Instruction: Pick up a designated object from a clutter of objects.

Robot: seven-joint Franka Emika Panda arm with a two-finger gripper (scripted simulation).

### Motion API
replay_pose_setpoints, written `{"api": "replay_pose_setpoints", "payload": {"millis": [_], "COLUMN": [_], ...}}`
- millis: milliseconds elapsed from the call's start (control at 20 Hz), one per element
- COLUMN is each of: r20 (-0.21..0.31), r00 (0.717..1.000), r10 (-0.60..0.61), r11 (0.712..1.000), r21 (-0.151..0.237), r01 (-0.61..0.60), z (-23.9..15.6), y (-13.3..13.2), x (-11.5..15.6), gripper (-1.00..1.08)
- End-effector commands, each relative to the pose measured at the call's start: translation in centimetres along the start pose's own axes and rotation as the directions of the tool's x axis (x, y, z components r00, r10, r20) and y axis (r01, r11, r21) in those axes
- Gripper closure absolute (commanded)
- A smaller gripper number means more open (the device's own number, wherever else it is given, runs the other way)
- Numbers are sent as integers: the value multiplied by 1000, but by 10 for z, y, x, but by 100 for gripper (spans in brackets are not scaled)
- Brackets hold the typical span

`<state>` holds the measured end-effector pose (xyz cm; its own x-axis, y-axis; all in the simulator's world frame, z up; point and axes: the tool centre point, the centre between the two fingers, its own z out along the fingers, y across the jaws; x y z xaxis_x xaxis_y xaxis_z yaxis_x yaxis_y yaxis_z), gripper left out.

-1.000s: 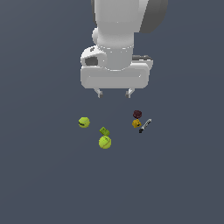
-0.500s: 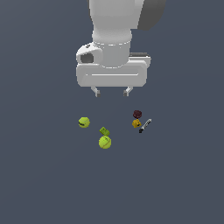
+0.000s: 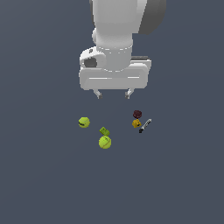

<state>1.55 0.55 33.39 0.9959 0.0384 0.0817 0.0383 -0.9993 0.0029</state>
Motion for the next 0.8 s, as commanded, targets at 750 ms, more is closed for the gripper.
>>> {"api": "replay_pose_setpoints", "payload": {"millis": [750], "r20": [41], "r00": [953], "r10": [-301], "r11": [953], "r21": [-3], "r01": [301], "z": [134], "y": [-88], "x": [-55], "gripper": [-92]}}
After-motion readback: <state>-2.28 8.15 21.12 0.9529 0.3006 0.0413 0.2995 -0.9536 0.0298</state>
